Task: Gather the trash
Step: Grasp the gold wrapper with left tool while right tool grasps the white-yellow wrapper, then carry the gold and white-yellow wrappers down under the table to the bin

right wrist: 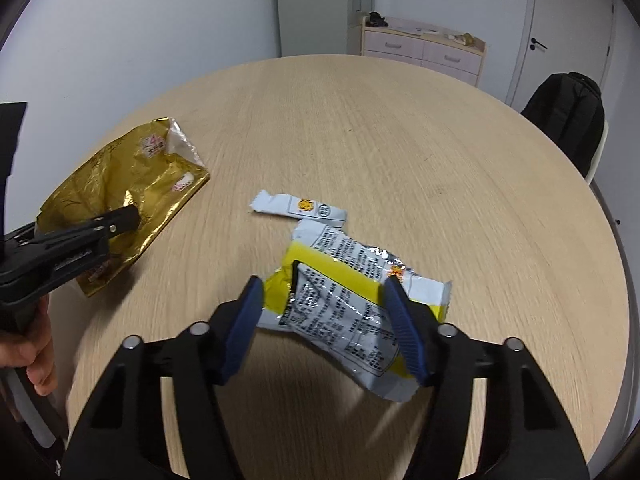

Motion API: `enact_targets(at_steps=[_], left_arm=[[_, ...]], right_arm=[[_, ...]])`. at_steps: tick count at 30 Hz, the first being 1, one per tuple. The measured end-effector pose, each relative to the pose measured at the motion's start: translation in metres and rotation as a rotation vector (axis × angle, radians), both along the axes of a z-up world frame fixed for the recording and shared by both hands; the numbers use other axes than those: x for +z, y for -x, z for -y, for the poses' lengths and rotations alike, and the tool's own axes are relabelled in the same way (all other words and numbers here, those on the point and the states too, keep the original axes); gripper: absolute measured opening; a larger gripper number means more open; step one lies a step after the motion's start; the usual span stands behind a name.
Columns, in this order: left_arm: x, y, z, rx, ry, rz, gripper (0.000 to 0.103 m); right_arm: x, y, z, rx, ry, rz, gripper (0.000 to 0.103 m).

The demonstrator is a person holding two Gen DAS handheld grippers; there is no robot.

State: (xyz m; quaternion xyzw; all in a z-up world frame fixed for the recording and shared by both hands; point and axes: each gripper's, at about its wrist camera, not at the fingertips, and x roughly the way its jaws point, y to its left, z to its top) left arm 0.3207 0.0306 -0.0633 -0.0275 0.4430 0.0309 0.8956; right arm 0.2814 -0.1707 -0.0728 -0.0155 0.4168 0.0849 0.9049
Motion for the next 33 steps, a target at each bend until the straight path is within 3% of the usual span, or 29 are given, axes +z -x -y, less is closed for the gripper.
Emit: enact_targets(at_steps=[1, 4, 5, 8, 14, 33], left_arm=[[0.0, 0.0, 0.0, -0.004, 0.0, -0.001, 0.023], [-0.001, 0.001, 0.0, -0.016, 0.021, -0.006, 0.005], [-0.001, 0.002, 0.0, -0.015, 0.022, -0.007, 0.004], [-0.002, 0.007, 0.003, -0.009, 0.002, 0.003, 0.003], [0.0, 0.019, 0.004, -0.01, 0.003, 0.014, 0.002], [0.024, 0.06, 0.001, -0.013, 0.034, 0.06, 0.002]], right_arm=[[0.0, 0.0, 0.0, 0.004, -0.006, -0.003, 0.047], [-0.001, -0.001, -0.002, 0.013, -0.008, -0.017, 0.04], [-0.002, -0.001, -0.002, 0.01, -0.008, -0.023, 0.036], [-0.005, 0.001, 0.001, -0.004, -0.016, -0.021, 0.027], [-0.006, 0.004, 0.005, -0.015, -0.017, -0.014, 0.021], [0.021, 0.044, 0.004, -0.048, -0.002, 0.066, 0.021]])
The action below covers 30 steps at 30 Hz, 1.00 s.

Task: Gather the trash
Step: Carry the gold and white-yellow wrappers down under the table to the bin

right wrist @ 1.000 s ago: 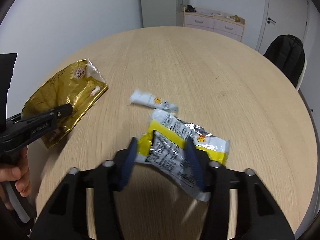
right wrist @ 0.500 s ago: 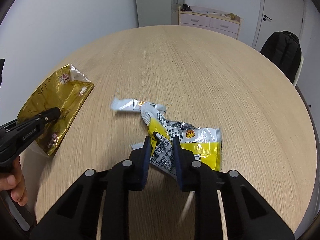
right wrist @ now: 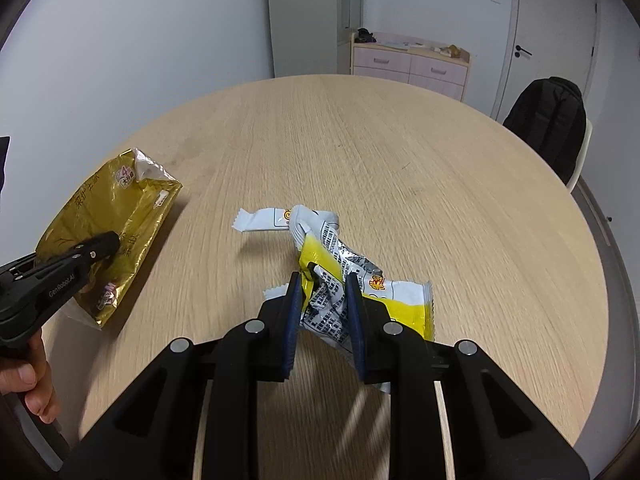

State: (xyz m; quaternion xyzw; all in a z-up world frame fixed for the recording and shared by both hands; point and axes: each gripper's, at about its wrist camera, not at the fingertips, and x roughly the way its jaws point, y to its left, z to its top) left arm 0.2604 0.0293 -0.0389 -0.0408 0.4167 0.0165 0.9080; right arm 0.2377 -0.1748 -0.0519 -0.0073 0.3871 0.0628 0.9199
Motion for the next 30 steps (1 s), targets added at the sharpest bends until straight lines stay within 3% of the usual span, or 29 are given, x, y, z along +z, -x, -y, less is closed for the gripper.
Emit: enact_targets(at_steps=[11, 30], left_arm=[[0.018, 0.039, 0.009, -0.016, -0.005, 0.043, 0.002], [0.014, 0.113, 0.025, -0.035, -0.007, 0.053, 0.002]], right_arm=[[0.014, 0.031, 0.0, -0.005, -0.013, 0.022, 0.021], [0.02, 0.097, -0.001, -0.009, -0.012, 0.058, 0.021]])
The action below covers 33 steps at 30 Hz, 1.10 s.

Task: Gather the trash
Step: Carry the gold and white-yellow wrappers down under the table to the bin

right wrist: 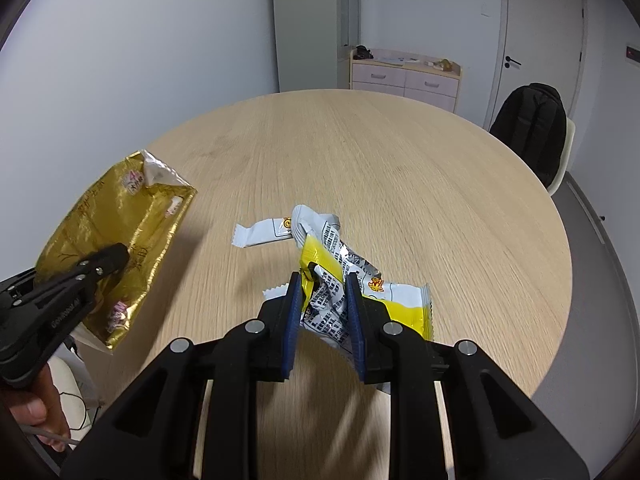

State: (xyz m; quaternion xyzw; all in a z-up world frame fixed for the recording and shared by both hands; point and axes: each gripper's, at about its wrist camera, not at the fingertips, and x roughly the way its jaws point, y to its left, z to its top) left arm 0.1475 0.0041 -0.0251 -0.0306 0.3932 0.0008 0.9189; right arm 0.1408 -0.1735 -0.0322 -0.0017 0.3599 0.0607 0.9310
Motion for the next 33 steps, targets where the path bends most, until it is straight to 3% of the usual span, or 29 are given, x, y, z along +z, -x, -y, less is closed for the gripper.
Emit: enact_targets(at_steps=[33], left_arm=[[-0.032, 0.187, 0.019, 0.001, 0.015, 0.021, 0.003]], right_arm=[[-0.02, 0.178, 0.004, -0.04, -0.019, 0.058, 0.021]])
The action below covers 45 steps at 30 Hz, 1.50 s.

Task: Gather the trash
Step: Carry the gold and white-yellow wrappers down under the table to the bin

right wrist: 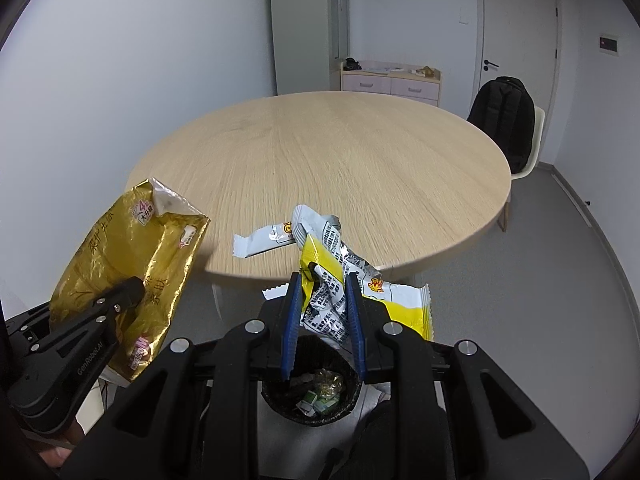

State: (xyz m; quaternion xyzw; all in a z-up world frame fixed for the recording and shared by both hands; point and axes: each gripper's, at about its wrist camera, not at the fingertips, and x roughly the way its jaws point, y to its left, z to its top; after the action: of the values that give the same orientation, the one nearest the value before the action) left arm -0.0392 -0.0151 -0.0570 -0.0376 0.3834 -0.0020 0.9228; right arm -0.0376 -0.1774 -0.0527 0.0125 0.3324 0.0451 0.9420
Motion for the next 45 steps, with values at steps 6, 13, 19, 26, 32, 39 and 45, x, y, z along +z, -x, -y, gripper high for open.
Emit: enact_targets(at_steps=[6, 13, 19, 26, 32, 39, 45], left_arm=[[-0.016, 0.019, 0.009, -0.023, -0.012, -0.011, 0.003], [-0.04, 0.041, 0.008, -0.03, -0.013, -0.036, 0.003], [-0.062, 0.046, 0.007, -0.045, -0.011, -0.08, 0.003], [-0.088, 0.046, 0.001, -0.043, 0.004, -0.108, 0.003], [-0.116, 0.04, -0.004, -0.027, 0.012, -0.142, 0.003], [-0.145, 0.025, -0.007, -0.033, 0.013, -0.172, 0.003], [-0.177, -0.003, -0.006, -0.029, 0.026, -0.228, 0.003]], right_arm=[[-0.01, 0.015, 0.004, -0.007, 0.004, -0.002, 0.021], [-0.031, 0.033, 0.0, -0.003, 0.006, -0.026, 0.021], [-0.053, 0.04, -0.008, 0.011, 0.021, -0.058, 0.021], [-0.08, 0.046, -0.017, 0.016, 0.043, -0.097, 0.021], [-0.104, 0.041, -0.023, 0.013, 0.052, -0.125, 0.021], [-0.138, 0.021, -0.023, 0.015, 0.045, -0.183, 0.021], [-0.175, -0.006, -0.022, 0.008, 0.054, -0.245, 0.021]])
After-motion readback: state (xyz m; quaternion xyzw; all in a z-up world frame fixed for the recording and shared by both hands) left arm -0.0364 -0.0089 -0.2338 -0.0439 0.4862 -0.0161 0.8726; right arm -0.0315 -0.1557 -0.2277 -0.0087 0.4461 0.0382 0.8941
